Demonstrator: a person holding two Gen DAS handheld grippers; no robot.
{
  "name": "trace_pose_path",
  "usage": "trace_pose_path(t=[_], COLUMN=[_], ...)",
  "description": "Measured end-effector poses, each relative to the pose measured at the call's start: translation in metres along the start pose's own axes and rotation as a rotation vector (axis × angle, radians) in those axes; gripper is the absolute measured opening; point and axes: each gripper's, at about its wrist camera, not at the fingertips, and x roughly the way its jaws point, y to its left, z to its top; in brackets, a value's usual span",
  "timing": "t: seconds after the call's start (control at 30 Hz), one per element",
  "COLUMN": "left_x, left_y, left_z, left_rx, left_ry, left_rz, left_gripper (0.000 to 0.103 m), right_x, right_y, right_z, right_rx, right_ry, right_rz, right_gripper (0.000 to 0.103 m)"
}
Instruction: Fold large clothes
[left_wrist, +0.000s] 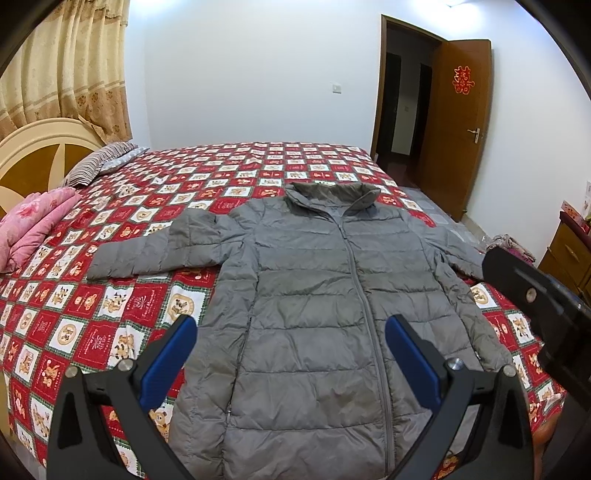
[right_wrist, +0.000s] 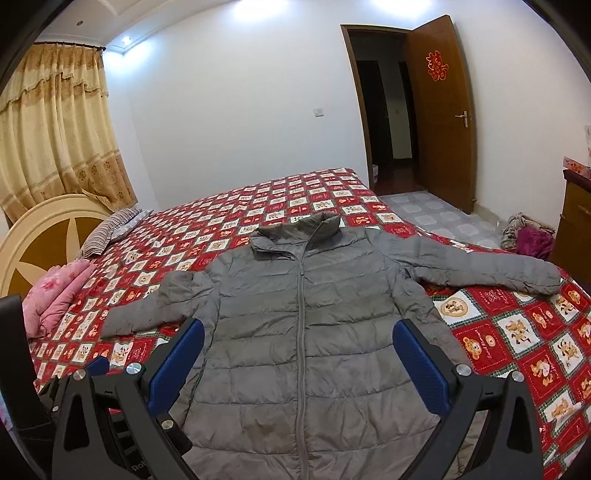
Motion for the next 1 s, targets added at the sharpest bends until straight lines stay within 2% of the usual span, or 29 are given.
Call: trace_pose_path(t=[1.0], left_x=[0.0007], left_y=[0.0026], left_z=[0.0002], left_rx=[-0.007], left_ry=[-0.001], left_rz=[0.006], left_gripper=[0.103], right_x=[0.0023], right_y=[0.0003], right_z=[-0.0034], right_rx=[-0.005], right_ry=[0.012], right_rz=[-0.019], right_gripper=[0.102])
